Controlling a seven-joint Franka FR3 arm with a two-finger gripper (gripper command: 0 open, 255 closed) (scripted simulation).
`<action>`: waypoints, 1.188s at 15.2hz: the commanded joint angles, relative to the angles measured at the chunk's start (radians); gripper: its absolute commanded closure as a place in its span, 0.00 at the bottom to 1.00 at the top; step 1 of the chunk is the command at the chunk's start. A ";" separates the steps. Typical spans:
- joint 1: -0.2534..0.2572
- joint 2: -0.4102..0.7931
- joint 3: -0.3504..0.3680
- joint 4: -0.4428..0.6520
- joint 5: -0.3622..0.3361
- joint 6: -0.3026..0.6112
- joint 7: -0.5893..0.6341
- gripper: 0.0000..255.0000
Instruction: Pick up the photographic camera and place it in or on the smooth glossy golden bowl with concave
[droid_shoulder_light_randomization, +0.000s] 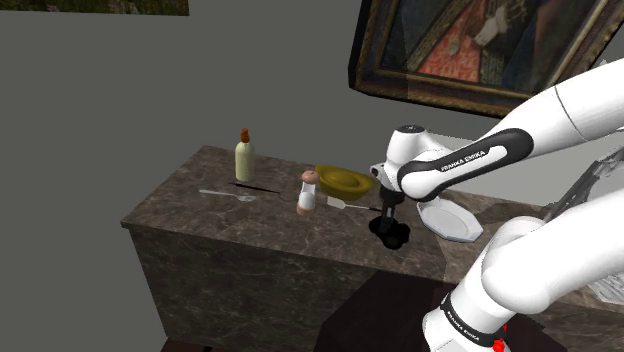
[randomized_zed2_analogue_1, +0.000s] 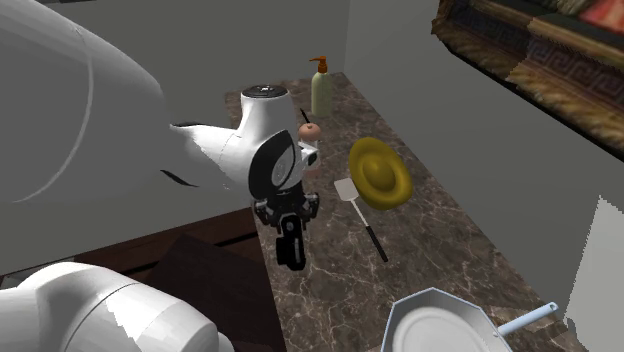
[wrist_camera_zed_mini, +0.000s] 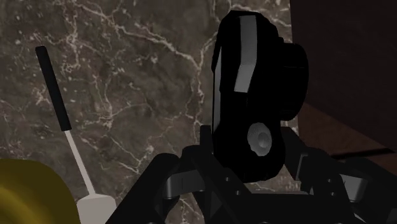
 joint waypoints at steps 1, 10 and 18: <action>0.002 -0.035 0.004 0.009 0.006 -0.044 -0.005 1.00; 0.009 -0.151 0.021 0.067 0.033 -0.217 -0.024 1.00; 0.016 -0.164 0.025 0.157 0.051 -0.318 -0.045 1.00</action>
